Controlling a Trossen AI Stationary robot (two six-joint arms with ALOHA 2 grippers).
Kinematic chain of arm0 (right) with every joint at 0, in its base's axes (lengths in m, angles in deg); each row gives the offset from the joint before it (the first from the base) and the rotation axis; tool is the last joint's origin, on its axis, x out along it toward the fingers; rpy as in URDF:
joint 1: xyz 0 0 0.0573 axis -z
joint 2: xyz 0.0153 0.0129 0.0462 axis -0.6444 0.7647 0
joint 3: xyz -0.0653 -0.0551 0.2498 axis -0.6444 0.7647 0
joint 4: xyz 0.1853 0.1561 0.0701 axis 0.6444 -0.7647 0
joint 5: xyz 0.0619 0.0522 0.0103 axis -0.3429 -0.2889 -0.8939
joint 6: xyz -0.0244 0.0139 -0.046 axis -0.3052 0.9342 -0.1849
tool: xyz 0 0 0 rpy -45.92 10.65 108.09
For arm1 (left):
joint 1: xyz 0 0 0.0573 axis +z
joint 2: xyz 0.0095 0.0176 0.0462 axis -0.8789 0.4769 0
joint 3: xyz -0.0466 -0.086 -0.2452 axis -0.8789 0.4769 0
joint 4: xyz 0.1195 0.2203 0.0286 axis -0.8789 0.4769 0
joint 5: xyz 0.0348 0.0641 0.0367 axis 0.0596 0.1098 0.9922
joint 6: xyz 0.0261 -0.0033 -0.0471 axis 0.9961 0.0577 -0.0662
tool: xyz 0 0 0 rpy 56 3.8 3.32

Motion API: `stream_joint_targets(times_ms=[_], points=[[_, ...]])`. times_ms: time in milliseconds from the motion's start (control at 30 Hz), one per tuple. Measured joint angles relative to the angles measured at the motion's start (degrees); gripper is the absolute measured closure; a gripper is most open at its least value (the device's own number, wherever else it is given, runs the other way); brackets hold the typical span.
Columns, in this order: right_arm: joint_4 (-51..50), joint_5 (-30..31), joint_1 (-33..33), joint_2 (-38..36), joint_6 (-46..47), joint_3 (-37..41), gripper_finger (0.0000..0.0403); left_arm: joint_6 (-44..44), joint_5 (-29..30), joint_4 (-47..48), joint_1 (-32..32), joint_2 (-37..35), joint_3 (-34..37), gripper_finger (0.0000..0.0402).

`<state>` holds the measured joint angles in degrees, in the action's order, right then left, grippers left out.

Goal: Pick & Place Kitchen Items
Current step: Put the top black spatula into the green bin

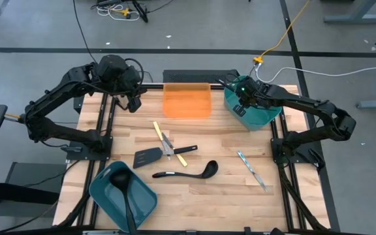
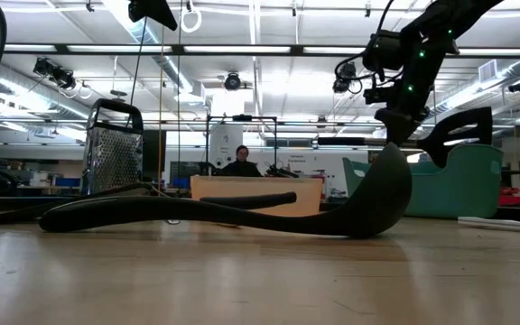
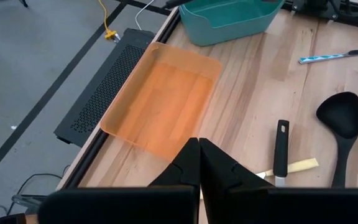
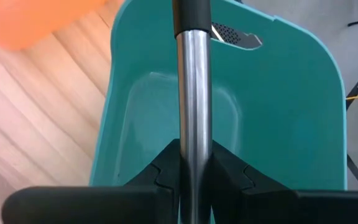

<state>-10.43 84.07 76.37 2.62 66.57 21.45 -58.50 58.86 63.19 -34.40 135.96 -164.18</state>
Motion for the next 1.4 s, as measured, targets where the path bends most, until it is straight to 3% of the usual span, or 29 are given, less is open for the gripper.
stream_joint_targets(times_ms=[1100, 1267, 1400], points=[[6.56, -0.03, 1.29, 0.00, 1.74, 0.06, 0.0344, -0.20, -0.02, 0.00, 0.00, 0.00, 0.00, 0.0400], [8.74, -3.17, 1.29, -0.41, 1.99, 3.26, 0.0344, -0.20, -0.02, 0.00, 0.00, 0.00, 0.00, 0.0400], [12.18, -1.76, 0.78, -3.21, 1.95, 6.81, 0.0344, -0.20, -0.02, 0.04, 0.00, 0.00, 0.00, 0.0400]])
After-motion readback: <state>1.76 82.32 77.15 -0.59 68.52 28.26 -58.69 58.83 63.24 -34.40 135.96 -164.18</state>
